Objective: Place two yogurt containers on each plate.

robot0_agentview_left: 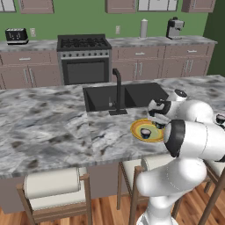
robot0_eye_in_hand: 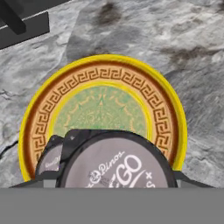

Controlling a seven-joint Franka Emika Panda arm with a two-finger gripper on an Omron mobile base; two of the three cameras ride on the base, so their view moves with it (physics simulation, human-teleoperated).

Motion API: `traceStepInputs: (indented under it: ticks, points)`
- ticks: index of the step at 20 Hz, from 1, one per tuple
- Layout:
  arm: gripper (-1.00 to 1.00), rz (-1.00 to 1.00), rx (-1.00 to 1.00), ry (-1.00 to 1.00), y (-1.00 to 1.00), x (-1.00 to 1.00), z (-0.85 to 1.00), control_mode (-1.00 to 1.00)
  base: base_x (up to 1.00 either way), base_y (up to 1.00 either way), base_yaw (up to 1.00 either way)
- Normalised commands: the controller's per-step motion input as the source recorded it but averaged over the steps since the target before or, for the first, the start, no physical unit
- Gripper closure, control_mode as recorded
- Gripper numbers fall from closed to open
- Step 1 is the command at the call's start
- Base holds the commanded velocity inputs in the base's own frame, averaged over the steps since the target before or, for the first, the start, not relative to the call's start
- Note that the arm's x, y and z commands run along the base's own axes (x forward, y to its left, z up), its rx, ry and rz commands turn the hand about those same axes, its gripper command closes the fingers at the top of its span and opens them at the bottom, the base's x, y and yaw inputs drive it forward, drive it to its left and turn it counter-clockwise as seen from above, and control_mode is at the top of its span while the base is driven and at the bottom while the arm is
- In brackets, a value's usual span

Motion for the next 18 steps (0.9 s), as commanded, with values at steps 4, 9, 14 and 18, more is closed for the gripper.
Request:
traceStepInputs:
  ticks: [4, 9, 14, 18]
  points:
    - [1.0, 0.0, -0.06, 0.0, 0.0, 0.33, -0.32, -1.0, 0.0, 0.0, 0.0]
    - [1.0, -0.01, -0.03, 0.0, -0.01, 0.31, -0.26, -1.0, 0.0, 0.0, 0.0]
    - [1.0, -0.02, 0.0, 0.0, 0.0, 0.13, -0.13, -1.0, 0.0, 0.0, 0.0]
    - [1.0, -0.02, 0.0, 0.0, 0.0, 0.02, -0.15, -1.0, 0.0, 0.0, 0.0]
